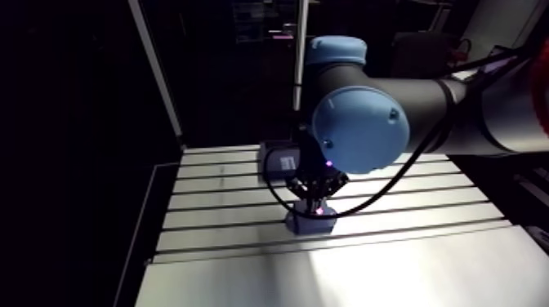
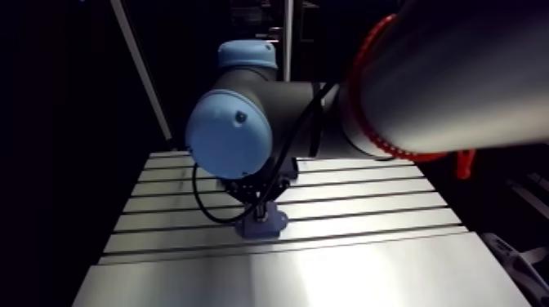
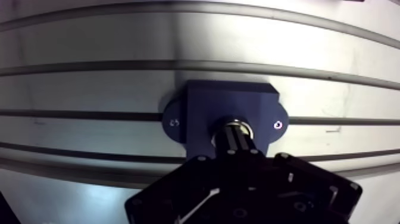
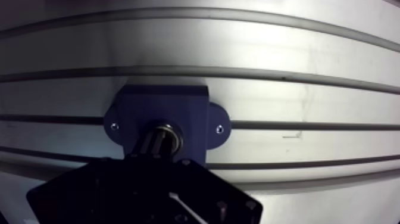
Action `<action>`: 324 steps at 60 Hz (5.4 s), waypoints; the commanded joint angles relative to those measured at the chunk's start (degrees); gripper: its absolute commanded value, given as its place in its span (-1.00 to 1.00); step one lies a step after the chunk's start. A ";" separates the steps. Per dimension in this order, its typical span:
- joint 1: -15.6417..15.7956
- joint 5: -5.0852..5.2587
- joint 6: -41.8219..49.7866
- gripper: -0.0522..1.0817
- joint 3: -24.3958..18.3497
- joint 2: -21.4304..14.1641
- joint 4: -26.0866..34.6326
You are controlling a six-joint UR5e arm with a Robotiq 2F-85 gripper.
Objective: Pick up the bearing and press it into the housing until flush.
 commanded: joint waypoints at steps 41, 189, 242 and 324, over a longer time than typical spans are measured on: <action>0.00 -0.10 -0.71 0.91 0.35 0.10 -0.70; 0.00 -0.26 -0.80 0.91 0.88 0.53 -1.29; 0.00 -0.28 -0.80 0.91 0.96 0.79 -1.41; 0.16 0.06 -1.41 -0.88 -5.89 -6.25 12.02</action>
